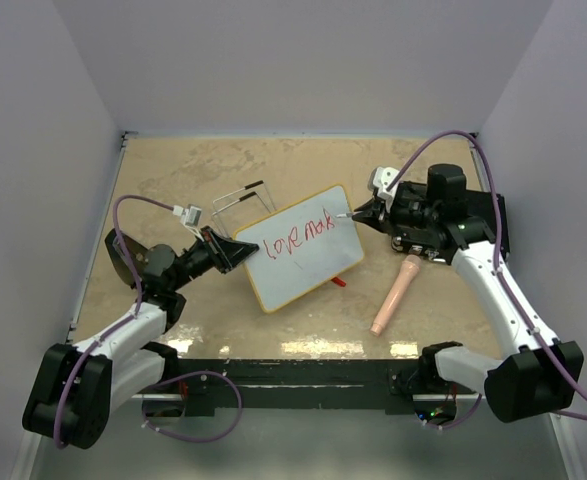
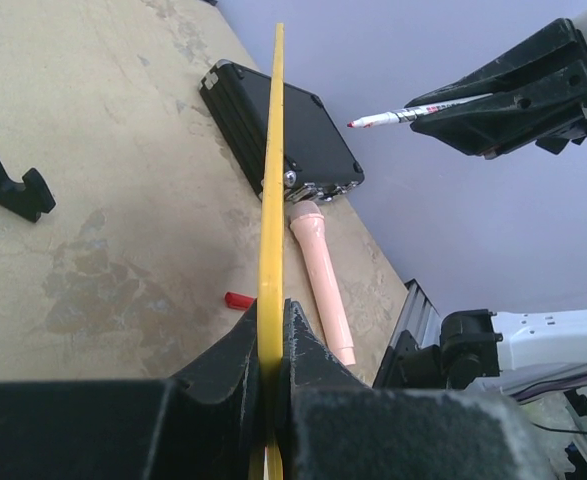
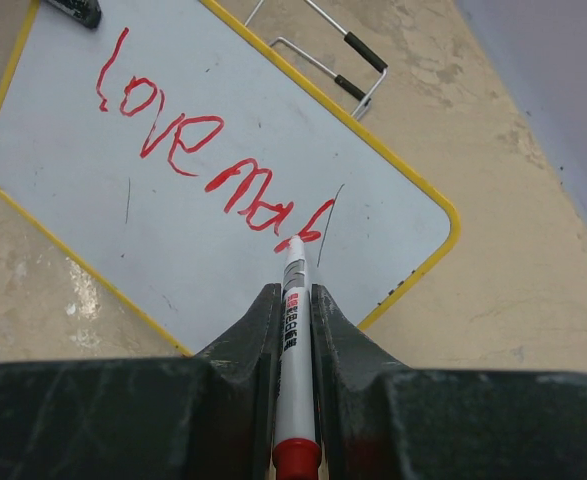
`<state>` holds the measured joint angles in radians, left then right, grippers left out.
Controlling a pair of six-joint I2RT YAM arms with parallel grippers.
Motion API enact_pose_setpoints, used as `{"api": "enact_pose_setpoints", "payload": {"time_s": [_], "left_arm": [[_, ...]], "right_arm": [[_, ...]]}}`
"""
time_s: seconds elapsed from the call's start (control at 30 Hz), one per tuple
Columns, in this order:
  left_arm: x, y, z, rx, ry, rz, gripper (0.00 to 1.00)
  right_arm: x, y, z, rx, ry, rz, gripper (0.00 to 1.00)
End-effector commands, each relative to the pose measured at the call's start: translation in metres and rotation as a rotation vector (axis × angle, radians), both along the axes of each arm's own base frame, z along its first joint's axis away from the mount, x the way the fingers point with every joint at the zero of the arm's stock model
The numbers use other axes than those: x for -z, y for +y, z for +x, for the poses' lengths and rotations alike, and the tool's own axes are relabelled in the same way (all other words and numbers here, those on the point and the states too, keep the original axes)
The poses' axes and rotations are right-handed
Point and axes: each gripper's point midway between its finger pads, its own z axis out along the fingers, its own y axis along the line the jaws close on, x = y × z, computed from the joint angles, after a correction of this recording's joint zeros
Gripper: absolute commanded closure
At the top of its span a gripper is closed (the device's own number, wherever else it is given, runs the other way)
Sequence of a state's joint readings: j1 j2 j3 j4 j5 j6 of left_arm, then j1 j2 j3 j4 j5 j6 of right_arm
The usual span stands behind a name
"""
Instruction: Write a sentence on the whiteboard
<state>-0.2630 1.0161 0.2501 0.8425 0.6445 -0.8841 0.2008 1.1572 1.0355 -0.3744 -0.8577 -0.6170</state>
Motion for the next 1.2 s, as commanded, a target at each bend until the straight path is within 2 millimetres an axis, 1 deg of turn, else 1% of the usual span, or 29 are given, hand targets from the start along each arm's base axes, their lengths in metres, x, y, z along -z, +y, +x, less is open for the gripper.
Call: {"api": "enact_pose_setpoints", "payload": {"time_s": [0.0, 0.2, 0.37, 0.5, 0.83, 1.17], "left_arm": [[-0.054, -0.001, 0.0, 0.012, -0.191, -0.046, 1.0], [-0.057, -0.002, -0.004, 0.027, -0.197, -0.053, 1.0], [-0.054, -0.001, -0.009, 0.031, -0.197, -0.05, 1.0], [-0.054, -0.001, -0.009, 0.031, -0.197, -0.049, 1.0], [-0.051, 0.002, -0.011, 0.013, -0.179, -0.058, 1.0], [-0.053, 0.003, -0.014, 0.011, -0.182, -0.081, 1.0]], "right_arm": [[-0.009, 0.003, 0.001, -0.026, -0.029, 0.027, 1.0], [-0.004, 0.003, 0.002, -0.021, -0.018, 0.028, 1.0], [-0.003, 0.002, 0.001, -0.03, -0.026, 0.032, 1.0], [0.0, 0.002, 0.0, -0.039, -0.025, 0.032, 1.0], [0.0, -0.002, 0.0, -0.038, -0.031, 0.039, 1.0], [-0.002, -0.009, 0.001, -0.021, -0.043, 0.056, 1.0]]}}
